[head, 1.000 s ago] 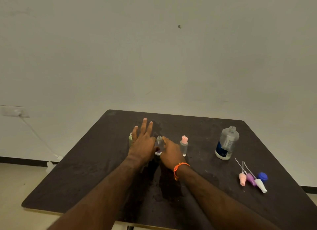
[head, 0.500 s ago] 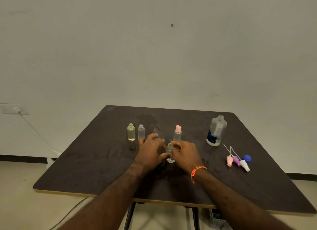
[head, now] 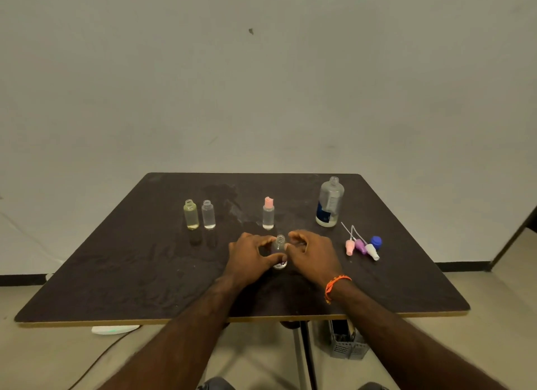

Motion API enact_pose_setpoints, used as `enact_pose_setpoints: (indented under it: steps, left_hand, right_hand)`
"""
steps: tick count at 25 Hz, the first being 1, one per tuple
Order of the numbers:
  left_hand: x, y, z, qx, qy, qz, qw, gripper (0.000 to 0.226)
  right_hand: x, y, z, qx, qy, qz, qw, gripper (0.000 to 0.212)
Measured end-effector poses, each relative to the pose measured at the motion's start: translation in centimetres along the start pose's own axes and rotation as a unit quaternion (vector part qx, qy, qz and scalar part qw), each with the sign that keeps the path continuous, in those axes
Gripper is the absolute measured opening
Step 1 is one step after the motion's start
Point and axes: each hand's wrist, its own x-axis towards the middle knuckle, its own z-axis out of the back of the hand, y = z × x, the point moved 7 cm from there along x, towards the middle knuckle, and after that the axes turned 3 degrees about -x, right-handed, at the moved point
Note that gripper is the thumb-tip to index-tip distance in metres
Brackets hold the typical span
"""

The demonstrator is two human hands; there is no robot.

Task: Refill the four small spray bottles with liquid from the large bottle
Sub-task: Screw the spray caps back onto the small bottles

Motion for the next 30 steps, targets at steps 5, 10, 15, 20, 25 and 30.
enact_pose_setpoints:
  steps: [5, 10, 15, 20, 25, 30]
  left_hand:
    - [-0.1, 0.5, -0.3, 0.003, 0.004, -0.003, 1.000, 0.047]
    - [-0.3, 0.4, -0.1, -0.003, -0.015, -0.001, 1.000, 0.049]
    - [-0.4, 0.5, -0.1, -0.006, -0.025, 0.008, 1.000, 0.052]
    - [-0.3, 0.4, 0.0, -0.003, -0.021, -0.004, 1.000, 0.049]
    - [-0.1, 1.1, -0.5, -0.012, -0.006, -0.007, 1.000, 0.054]
    - [0.4, 1.8, -1.1, -0.004, 0.005, -0.006, 1.000, 0.061]
  right_hand:
    - [1.5, -4.9, 5.0, -0.203, -0.078, -0.057, 0.974, 0.015]
    - [2.2, -8.5, 6.4, -0.273, -0.067, -0.108, 0.954, 0.029]
    - [2.5, -9.9, 5.1, -0.248, -0.038, -0.127, 0.960, 0.024]
    - [2.8, -10.3, 5.0, -0.220, -0.038, -0.142, 0.964, 0.018]
    - [2.6, -9.9, 4.9, -0.178, -0.055, -0.147, 0.971, 0.009]
    - [1.9, -9.5, 5.8, -0.093, -0.110, -0.160, 0.977, 0.001]
